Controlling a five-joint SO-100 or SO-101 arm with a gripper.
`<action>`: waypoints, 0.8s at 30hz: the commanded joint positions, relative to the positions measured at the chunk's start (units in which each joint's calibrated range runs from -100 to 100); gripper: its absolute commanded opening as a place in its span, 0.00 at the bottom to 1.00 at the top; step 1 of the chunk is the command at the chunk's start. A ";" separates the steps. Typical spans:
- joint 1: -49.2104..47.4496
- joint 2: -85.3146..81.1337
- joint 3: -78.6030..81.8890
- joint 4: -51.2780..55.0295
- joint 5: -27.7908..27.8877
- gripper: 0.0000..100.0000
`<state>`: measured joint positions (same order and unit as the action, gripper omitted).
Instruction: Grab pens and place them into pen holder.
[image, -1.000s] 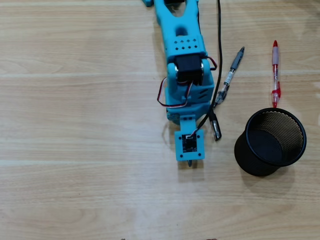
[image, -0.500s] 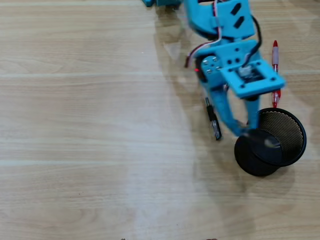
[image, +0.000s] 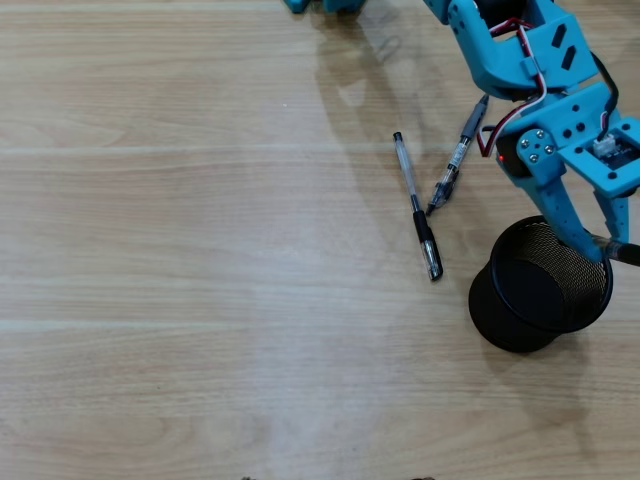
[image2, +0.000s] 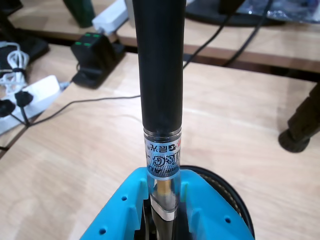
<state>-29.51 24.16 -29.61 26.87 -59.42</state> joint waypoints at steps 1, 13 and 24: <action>1.04 -4.89 1.96 -2.42 0.14 0.02; 0.72 -5.57 2.32 -2.08 2.80 0.24; 10.96 -22.90 -0.40 48.89 13.62 0.25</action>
<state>-24.86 11.21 -26.34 44.44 -49.24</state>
